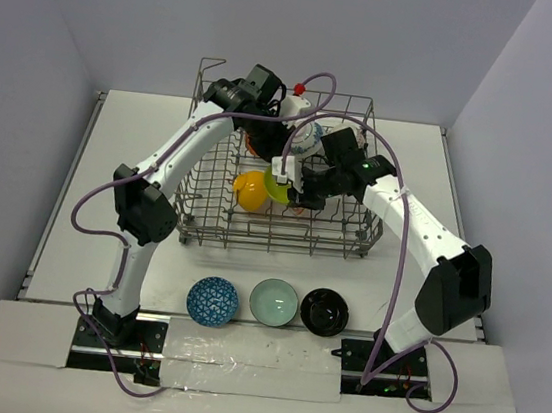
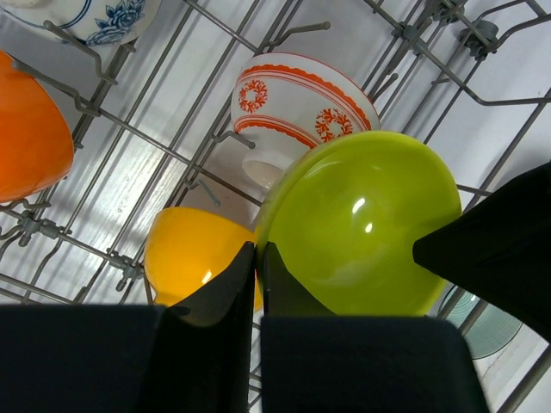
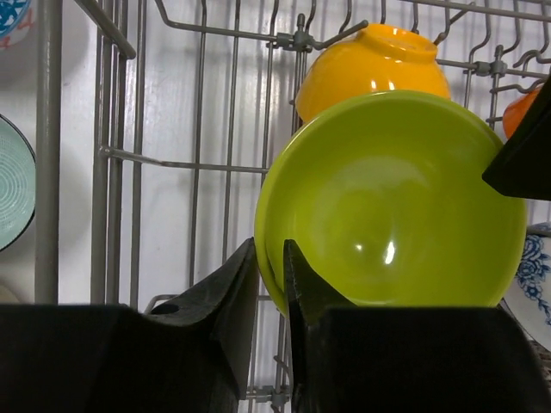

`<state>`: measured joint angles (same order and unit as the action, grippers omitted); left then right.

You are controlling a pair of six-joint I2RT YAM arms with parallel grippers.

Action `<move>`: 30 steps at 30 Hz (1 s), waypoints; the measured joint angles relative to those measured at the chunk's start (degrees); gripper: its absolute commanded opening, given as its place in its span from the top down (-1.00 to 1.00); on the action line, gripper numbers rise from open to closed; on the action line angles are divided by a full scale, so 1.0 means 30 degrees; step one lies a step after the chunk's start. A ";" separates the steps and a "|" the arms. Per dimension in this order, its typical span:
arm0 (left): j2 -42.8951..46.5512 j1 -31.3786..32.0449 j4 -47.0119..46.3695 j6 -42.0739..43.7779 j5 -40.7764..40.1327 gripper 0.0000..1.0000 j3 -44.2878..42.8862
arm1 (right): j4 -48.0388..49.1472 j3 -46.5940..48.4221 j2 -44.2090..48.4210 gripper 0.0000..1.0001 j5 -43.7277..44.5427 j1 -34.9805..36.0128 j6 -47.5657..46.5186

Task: Load the bowls into the dish rack
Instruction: Pass from the left arm to the right

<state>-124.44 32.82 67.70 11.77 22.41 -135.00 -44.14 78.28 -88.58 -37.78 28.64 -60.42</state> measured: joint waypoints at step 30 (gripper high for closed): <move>0.0160 0.0386 -0.1923 0.0262 -0.1384 1.00 0.1275 | 0.1049 0.0364 -0.0845 1.00 0.0823 0.0372 0.3934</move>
<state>-123.96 33.98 61.93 12.56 18.26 -131.17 -40.99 79.37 -91.11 -35.31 29.76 -48.62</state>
